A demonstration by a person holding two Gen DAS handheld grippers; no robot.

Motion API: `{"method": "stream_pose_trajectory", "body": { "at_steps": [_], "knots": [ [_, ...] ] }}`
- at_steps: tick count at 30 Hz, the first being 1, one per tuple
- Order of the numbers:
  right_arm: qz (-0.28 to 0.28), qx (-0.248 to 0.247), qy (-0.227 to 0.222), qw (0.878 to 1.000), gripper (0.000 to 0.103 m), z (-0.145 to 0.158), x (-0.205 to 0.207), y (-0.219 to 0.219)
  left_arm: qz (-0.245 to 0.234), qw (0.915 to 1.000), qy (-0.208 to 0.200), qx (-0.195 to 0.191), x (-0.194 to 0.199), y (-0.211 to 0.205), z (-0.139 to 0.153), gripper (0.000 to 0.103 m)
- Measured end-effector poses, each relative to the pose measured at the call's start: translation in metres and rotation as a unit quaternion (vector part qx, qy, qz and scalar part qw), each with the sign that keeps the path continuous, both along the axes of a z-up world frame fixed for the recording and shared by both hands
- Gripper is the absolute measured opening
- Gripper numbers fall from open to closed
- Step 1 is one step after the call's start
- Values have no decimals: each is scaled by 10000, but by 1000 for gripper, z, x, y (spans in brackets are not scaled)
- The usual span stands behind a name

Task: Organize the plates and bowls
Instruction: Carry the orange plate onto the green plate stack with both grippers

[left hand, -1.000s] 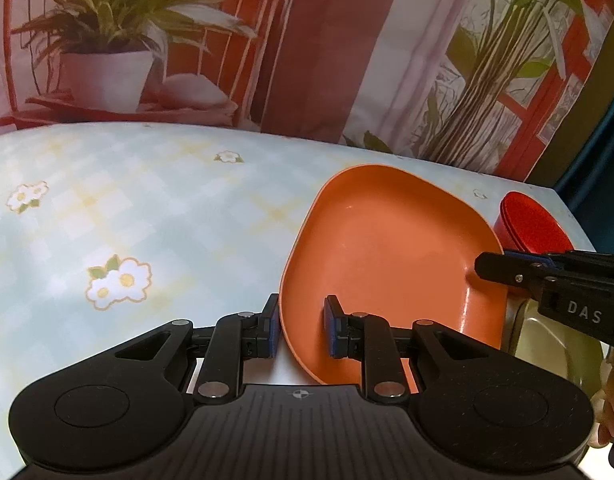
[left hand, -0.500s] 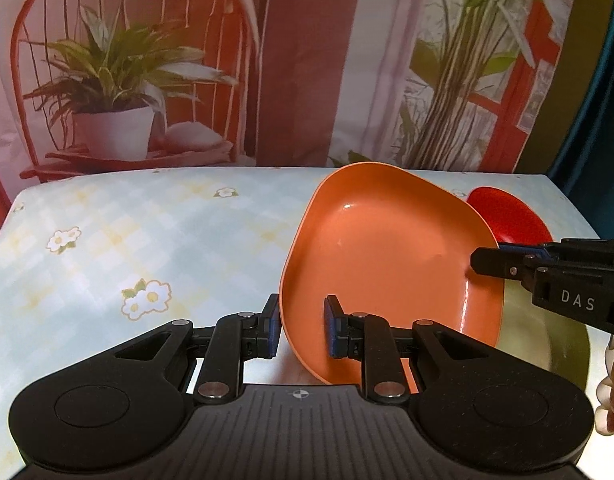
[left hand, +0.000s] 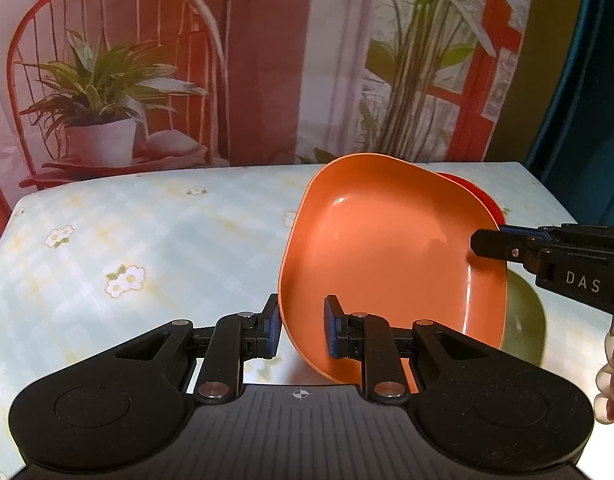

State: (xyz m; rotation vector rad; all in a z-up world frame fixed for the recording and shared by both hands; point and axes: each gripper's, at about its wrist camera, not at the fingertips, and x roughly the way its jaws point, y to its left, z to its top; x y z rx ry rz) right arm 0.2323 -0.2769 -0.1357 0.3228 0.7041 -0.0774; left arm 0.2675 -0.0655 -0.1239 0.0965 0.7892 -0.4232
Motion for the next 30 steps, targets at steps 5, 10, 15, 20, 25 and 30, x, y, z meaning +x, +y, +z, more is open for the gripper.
{"method": "stream_pose_trajectory", "body": {
  "at_steps": [5, 10, 15, 20, 25, 30],
  "knots": [
    [-82, 27, -98, 9999, 9, 5, -20, -14, -145, 9999, -35, 22, -13, -18, 5, 24],
    [-241, 80, -184, 9995, 9, 6, -42, -30, -360, 9993, -42, 84, -23, -37, 5, 24],
    [-396, 132, -158, 9990, 9, 0, -60, -44, -550, 9983, -18, 167, -31, -52, -2, 24],
    [-451, 176, -92, 9988, 9, -9, -74, -49, -652, 9976, 91, 202, -34, -59, -11, 24],
    [-525, 255, 17, 9983, 9, -19, -86, -50, -720, 9968, 165, 298, -37, -63, -20, 24],
    [-563, 263, 133, 9980, 9, -29, -94, -47, -721, 9966, 181, 352, -35, -66, -26, 24]
  ]
}}
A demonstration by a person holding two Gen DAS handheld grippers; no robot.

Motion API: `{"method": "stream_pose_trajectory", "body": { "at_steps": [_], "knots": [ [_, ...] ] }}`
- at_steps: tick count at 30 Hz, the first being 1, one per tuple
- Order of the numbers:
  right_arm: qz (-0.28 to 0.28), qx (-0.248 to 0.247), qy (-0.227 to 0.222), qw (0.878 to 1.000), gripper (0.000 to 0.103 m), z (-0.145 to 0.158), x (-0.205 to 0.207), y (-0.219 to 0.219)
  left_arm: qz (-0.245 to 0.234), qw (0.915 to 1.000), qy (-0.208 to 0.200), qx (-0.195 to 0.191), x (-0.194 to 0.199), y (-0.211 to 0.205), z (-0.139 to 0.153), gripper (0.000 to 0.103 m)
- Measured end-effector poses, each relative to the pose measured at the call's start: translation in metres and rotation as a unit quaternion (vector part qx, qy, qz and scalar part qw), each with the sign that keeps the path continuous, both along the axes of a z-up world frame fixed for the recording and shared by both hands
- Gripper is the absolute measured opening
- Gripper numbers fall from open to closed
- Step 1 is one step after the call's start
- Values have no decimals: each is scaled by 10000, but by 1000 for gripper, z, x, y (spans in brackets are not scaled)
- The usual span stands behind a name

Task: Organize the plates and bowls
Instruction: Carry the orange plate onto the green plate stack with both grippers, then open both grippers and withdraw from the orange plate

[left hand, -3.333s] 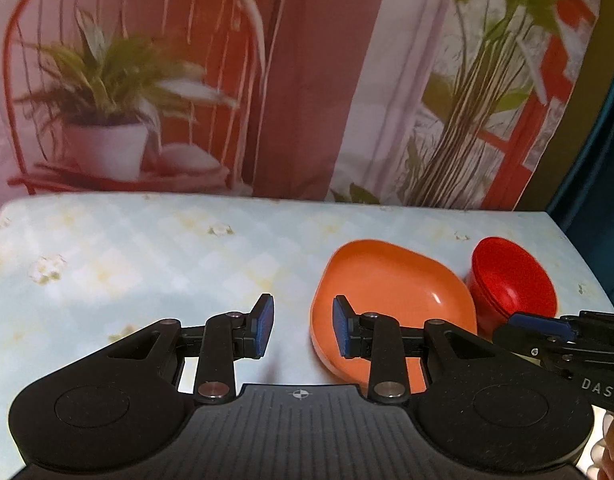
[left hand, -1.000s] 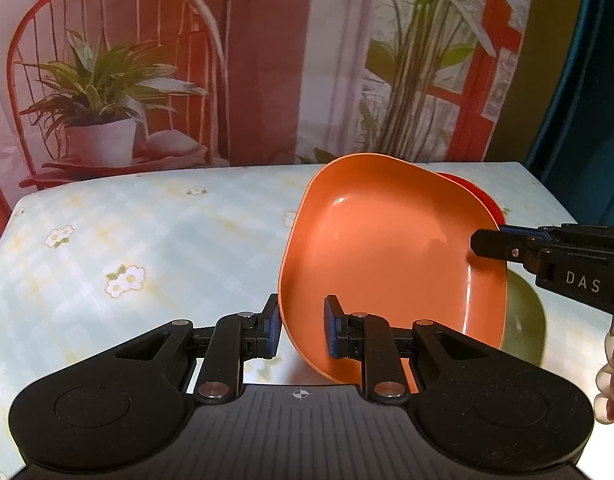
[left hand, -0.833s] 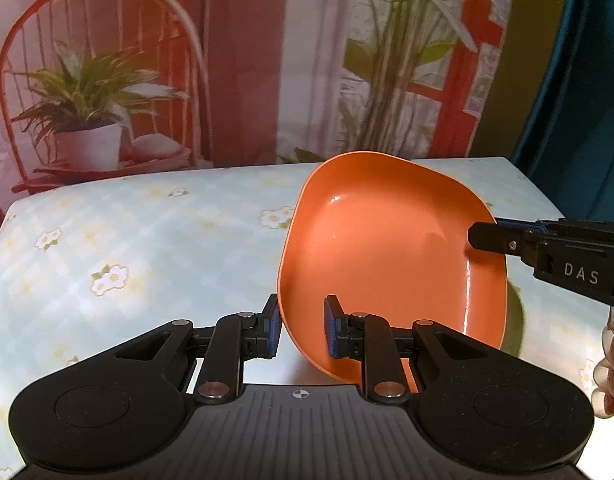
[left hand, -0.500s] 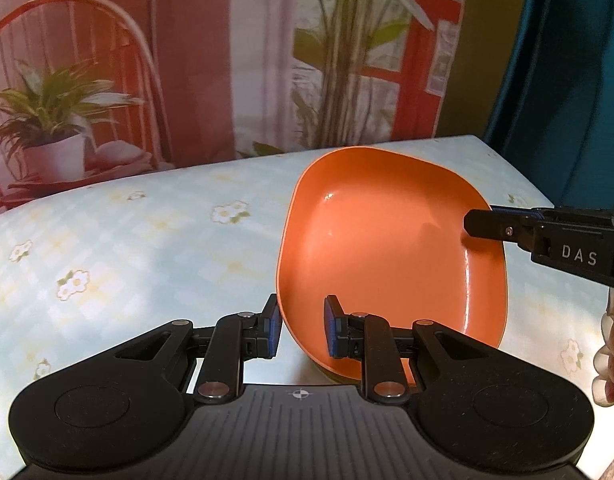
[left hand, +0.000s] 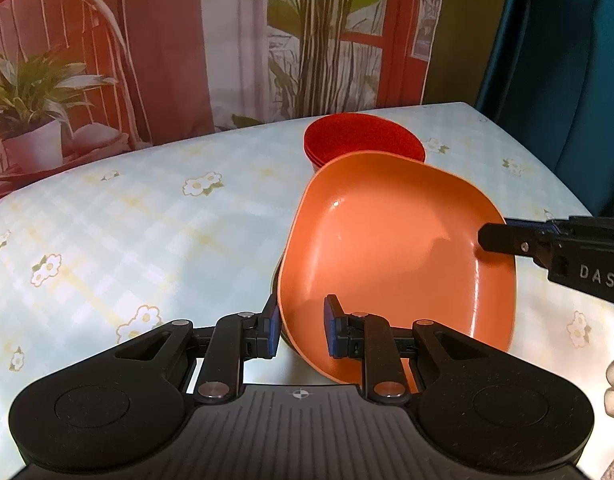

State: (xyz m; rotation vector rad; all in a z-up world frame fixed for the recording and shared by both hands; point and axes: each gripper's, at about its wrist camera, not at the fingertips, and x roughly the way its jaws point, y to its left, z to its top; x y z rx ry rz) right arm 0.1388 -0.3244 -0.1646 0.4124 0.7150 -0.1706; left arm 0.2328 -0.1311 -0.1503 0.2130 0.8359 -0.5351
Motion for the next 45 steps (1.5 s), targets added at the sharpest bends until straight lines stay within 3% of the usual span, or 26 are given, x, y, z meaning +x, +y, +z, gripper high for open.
{"method": "stream_pose_trajectory", "body": {
  "at_steps": [13, 19, 31, 35, 45],
  "knots": [
    [-93, 136, 59, 9998, 10, -13, 2, 0, 101, 9999, -103, 57, 14, -5, -11, 24],
    [-17, -188, 31, 9998, 11, -14, 1, 8, 73, 9997, -182, 147, 15, -8, -16, 24],
    [25, -297, -47, 9995, 16, -10, 8, -2, 57, 9997, -209, 145, 15, -7, -19, 24],
    [94, -359, -13, 9993, 6, -11, 15, -5, 50, 9997, -206, 128, 16, -7, -20, 24],
    [115, -304, 72, 9994, 4, -20, 16, -5, 50, 9997, -176, 164, 14, -8, -23, 24]
  ]
}}
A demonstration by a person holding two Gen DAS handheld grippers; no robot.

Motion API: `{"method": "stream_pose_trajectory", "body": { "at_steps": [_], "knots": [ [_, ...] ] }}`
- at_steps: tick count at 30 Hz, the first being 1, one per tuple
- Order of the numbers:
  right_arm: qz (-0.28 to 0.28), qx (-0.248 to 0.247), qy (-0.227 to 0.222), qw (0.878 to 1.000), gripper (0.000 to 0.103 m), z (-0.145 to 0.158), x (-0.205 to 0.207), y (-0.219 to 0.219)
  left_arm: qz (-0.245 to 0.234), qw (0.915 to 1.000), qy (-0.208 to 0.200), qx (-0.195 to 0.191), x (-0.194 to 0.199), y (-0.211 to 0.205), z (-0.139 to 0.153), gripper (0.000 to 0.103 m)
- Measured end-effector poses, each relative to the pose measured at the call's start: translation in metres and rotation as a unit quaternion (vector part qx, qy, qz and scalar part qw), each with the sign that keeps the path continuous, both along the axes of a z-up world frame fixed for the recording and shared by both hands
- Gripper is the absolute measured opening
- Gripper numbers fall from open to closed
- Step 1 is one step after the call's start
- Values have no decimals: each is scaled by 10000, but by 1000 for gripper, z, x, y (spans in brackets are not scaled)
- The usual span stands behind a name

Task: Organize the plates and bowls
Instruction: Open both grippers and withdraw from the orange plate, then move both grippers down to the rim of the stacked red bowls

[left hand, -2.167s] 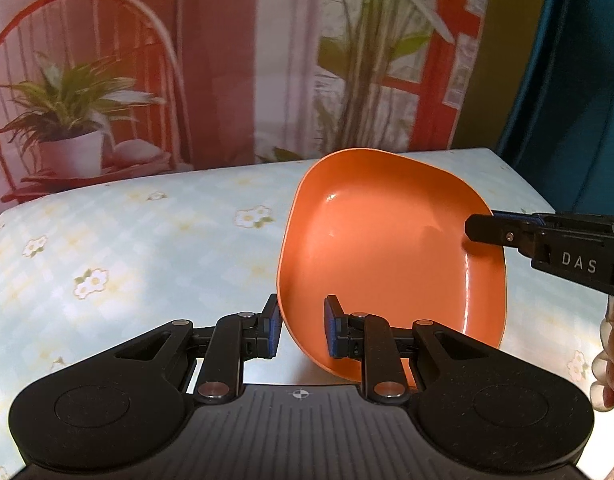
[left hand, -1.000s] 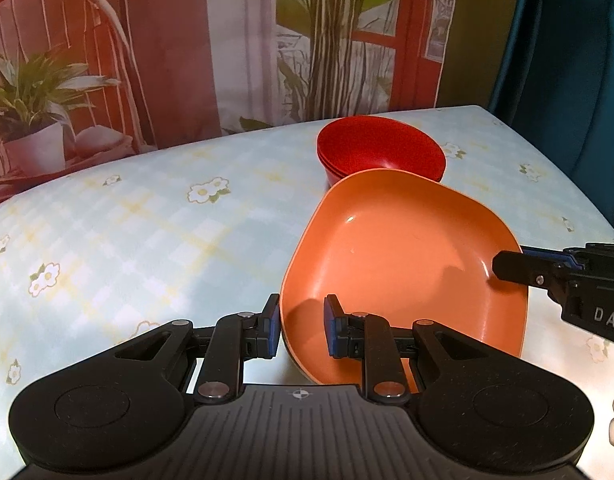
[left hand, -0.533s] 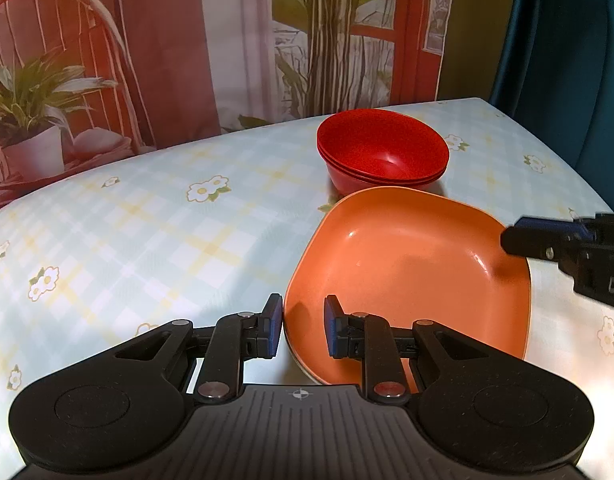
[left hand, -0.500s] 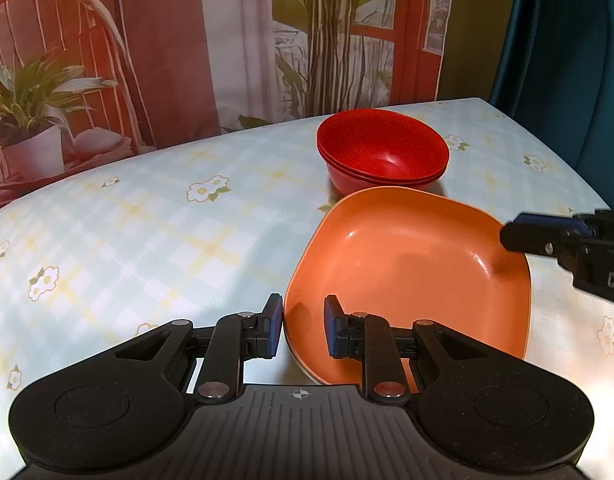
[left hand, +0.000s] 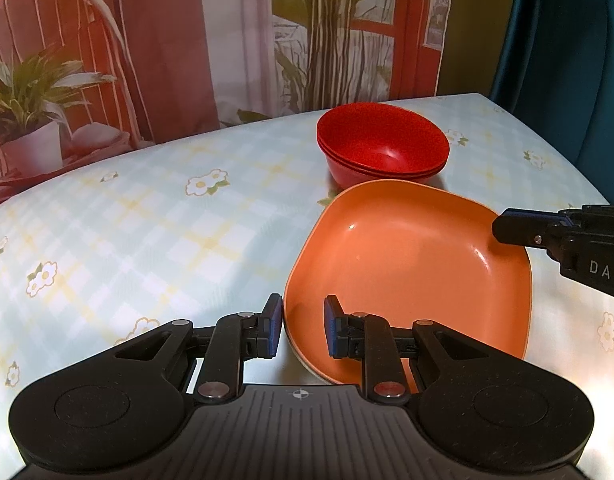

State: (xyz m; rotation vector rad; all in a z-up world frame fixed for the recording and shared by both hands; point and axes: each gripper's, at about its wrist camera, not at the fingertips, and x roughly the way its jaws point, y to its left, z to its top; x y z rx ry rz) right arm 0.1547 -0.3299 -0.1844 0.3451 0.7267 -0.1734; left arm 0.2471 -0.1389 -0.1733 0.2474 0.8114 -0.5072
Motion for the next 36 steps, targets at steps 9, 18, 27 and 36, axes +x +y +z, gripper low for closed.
{"method": "stream_pose_trajectory", "body": {
  "at_steps": [9, 18, 27, 36],
  "knots": [
    [-51, 116, -84, 9999, 10, 5, -2, -3, -1, 9999, -23, -153, -1, 4, 6, 24],
    [-82, 93, -319, 9994, 17, 27, 1, -15, -10, 9991, -190, -386, -4, 9, 25, 24],
    [-82, -85, -408, 9991, 19, 45, 13, -28, 26, 9971, -495, -586, 5, 8, 53, 24],
    [-145, -295, -463, 9984, 20, 58, 30, -49, 69, 9958, -655, -639, 21, -4, 66, 24]
  ]
}}
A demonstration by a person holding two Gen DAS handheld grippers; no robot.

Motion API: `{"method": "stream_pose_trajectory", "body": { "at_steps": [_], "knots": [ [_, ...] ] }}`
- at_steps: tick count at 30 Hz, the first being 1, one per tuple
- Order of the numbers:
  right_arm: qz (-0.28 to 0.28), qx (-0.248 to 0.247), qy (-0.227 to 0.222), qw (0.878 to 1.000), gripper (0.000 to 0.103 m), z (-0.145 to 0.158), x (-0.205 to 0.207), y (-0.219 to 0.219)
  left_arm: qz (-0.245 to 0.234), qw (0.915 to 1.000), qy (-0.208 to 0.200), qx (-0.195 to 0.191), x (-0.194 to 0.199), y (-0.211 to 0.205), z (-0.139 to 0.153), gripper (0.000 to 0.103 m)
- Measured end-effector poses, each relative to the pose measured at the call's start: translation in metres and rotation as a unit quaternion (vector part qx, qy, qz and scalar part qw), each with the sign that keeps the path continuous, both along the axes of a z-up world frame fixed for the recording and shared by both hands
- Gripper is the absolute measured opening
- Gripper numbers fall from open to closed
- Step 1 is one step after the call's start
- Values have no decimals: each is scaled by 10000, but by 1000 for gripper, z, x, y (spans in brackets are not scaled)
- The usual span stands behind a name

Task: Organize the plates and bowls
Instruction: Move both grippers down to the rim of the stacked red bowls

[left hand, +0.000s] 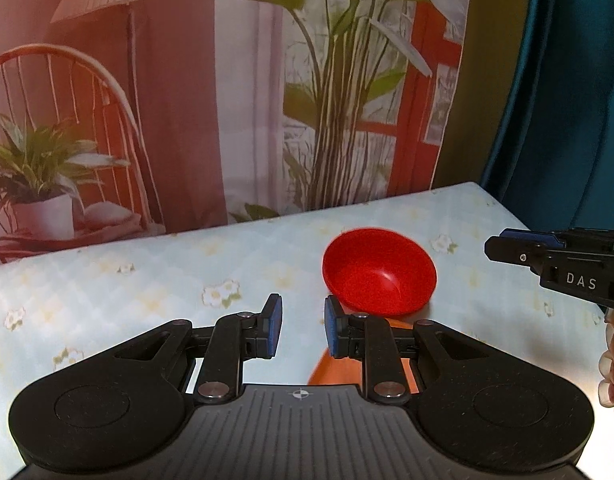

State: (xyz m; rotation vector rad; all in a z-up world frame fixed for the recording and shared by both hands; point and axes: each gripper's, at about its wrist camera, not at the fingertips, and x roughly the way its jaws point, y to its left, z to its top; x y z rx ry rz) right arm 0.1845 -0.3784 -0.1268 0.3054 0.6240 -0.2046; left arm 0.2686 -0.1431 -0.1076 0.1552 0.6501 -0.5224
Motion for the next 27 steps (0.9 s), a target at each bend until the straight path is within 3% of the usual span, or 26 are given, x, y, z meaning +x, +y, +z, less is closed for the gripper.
{"method": "stream_pose_trajectory", "body": {
  "at_steps": [10, 16, 27],
  "knots": [
    [-11, -223, -3, 9998, 25, 6, 29, -20, 170, 9994, -262, -123, 27, -18, 15, 24],
    [86, -363, 90, 9993, 33, -2, 45, -25, 221, 9994, -93, -243, 43, -28, 8, 24],
    [-286, 232, 272, 9990, 33, -38, 44, -45, 71, 9997, 218, -107, 57, -38, -11, 24]
  ]
}}
